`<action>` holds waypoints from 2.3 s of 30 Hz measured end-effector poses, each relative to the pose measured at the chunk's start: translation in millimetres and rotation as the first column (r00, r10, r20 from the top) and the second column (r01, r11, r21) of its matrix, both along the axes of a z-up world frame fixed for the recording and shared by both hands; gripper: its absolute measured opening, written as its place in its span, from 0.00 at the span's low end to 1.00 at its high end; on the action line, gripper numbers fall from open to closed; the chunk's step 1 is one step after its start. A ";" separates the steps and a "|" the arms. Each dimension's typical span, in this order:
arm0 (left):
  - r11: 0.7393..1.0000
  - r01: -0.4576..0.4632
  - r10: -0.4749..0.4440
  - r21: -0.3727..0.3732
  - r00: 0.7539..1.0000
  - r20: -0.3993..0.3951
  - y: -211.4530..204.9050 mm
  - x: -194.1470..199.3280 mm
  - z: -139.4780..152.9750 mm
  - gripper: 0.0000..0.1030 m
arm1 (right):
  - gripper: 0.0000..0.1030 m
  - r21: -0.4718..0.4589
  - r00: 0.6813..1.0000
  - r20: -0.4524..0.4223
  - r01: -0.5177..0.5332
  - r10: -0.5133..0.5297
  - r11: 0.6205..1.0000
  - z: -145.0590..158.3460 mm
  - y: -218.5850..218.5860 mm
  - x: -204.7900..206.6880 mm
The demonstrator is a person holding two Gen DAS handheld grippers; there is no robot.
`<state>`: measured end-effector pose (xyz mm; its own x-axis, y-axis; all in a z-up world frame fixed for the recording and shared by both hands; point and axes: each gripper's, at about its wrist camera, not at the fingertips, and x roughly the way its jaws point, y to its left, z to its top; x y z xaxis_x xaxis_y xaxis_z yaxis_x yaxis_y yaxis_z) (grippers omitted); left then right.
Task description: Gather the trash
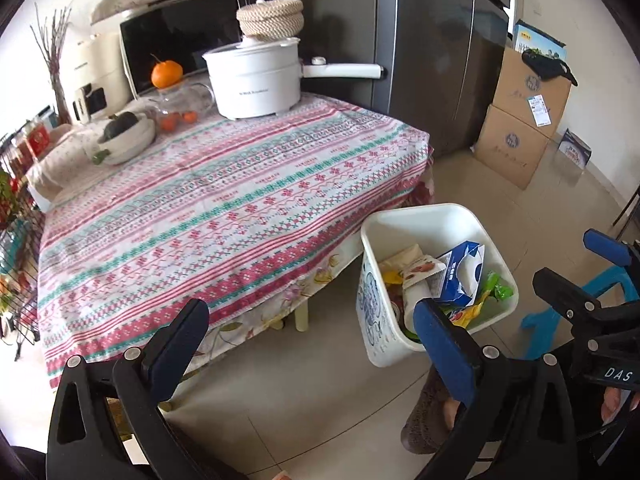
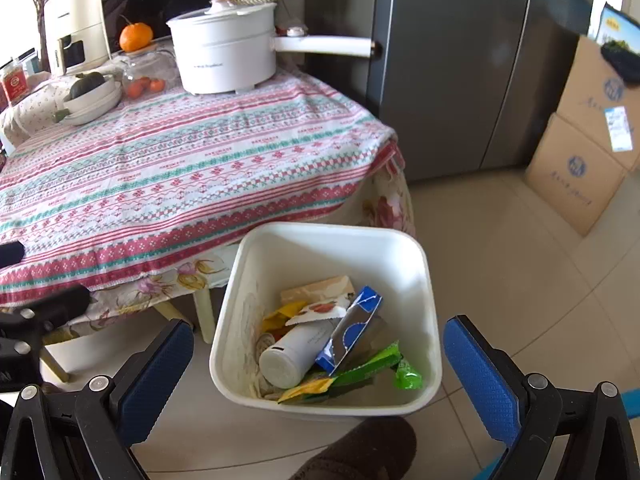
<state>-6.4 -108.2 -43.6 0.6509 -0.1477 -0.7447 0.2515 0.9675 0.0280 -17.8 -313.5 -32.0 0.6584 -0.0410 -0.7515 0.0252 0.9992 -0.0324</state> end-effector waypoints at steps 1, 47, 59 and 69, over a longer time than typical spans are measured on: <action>1.000 -0.012 0.012 0.006 1.000 0.015 2.8 -5.4 0.9 1.00 | 0.99 -0.008 1.000 0.013 0.000 0.000 1.000 1.5 3.1 -4.1; 0.996 -0.071 0.074 -0.049 0.995 0.061 28.5 -30.7 12.5 1.00 | 0.99 -0.036 0.996 0.084 0.011 -0.008 0.999 6.8 28.7 -16.7; 0.996 -0.068 0.071 -0.051 0.996 0.061 28.1 -31.1 14.3 1.00 | 0.99 -0.029 0.996 0.084 0.016 -0.014 0.999 7.2 28.6 -18.0; 0.997 -0.066 0.069 -0.051 0.996 0.055 28.2 -31.0 14.2 1.00 | 0.99 -0.030 0.997 0.081 0.016 -0.013 0.999 6.9 28.6 -17.7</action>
<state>-37.4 -80.1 -29.4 0.7018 -0.1374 -0.6990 0.1852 0.9827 -0.0072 -35.5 -284.9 -25.1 0.7163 -0.0735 -0.6939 0.0434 0.9972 -0.0607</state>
